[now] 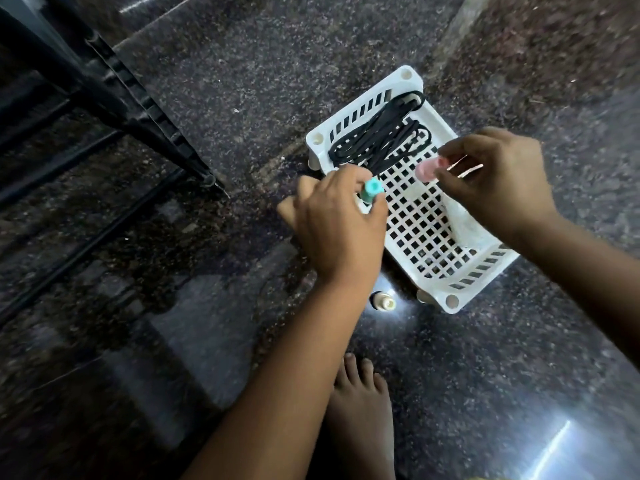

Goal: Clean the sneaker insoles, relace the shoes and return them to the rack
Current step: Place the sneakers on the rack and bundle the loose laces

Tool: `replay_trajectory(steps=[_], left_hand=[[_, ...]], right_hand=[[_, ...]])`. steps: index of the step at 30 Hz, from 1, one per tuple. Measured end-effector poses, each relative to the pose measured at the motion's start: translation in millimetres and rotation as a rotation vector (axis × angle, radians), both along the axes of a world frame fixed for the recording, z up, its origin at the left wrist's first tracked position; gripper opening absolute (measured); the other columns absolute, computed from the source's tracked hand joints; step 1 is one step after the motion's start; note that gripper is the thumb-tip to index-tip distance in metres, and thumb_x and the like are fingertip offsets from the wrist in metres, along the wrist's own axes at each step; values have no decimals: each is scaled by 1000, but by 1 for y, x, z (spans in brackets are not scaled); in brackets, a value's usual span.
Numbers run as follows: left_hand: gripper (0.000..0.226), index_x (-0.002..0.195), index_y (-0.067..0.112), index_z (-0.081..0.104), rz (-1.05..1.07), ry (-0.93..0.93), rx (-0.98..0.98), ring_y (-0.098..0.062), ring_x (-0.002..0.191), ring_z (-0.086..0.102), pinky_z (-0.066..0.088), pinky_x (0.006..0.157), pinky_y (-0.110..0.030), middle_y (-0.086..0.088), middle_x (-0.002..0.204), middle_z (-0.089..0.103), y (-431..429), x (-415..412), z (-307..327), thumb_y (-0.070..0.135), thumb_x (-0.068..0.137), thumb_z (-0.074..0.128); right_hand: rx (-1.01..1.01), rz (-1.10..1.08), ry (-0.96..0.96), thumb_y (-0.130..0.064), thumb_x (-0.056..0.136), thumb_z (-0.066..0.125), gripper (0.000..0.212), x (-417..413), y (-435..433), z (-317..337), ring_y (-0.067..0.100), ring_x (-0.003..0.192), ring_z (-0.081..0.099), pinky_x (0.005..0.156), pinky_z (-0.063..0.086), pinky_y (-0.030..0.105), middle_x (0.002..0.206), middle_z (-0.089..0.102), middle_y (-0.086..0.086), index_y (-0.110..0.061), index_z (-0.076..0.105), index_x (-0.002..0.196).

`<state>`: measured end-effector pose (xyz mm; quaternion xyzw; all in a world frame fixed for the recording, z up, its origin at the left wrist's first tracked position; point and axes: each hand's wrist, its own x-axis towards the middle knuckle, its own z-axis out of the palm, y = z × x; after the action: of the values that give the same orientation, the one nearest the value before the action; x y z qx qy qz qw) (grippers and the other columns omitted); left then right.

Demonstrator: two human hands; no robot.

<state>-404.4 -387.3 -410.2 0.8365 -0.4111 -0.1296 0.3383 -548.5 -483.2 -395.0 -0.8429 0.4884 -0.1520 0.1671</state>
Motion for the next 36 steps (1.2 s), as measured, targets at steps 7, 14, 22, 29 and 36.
replay_trajectory(steps=[7,14,22,29,36], left_hand=[[29,98,28,65,-115,-35,111,-6,93,38,10,74,-26,12,92,69,-14,-10,-18,34,72,77],[28,100,30,61,-146,-90,200,-7,98,36,8,70,-29,14,93,66,-19,-9,-21,41,76,72],[27,95,30,61,-123,-112,177,-4,93,26,8,71,-28,14,93,65,-19,-9,-28,40,74,75],[44,107,29,64,-135,-100,98,-9,96,43,10,72,-28,14,100,68,-12,-2,-33,44,68,77],[16,94,25,72,-38,49,-150,-11,87,46,32,76,-31,15,89,68,63,4,-57,29,80,66]], right_hand=[[-4,99,90,-18,85,61,16,7,-12,-22,26,70,62,67,54,40,86,65,10,-9,71,94],[-55,122,228,-29,88,55,22,11,-19,-28,26,89,57,65,48,34,94,64,6,-17,69,101],[-87,95,264,-28,86,59,20,11,-28,-29,28,86,55,64,43,33,93,66,6,-16,70,98],[-92,99,315,-29,86,60,31,13,-26,-17,32,91,55,76,44,39,99,67,7,-15,64,113],[181,309,387,-26,91,55,27,25,70,41,30,82,64,68,55,39,104,62,7,-16,58,116]])
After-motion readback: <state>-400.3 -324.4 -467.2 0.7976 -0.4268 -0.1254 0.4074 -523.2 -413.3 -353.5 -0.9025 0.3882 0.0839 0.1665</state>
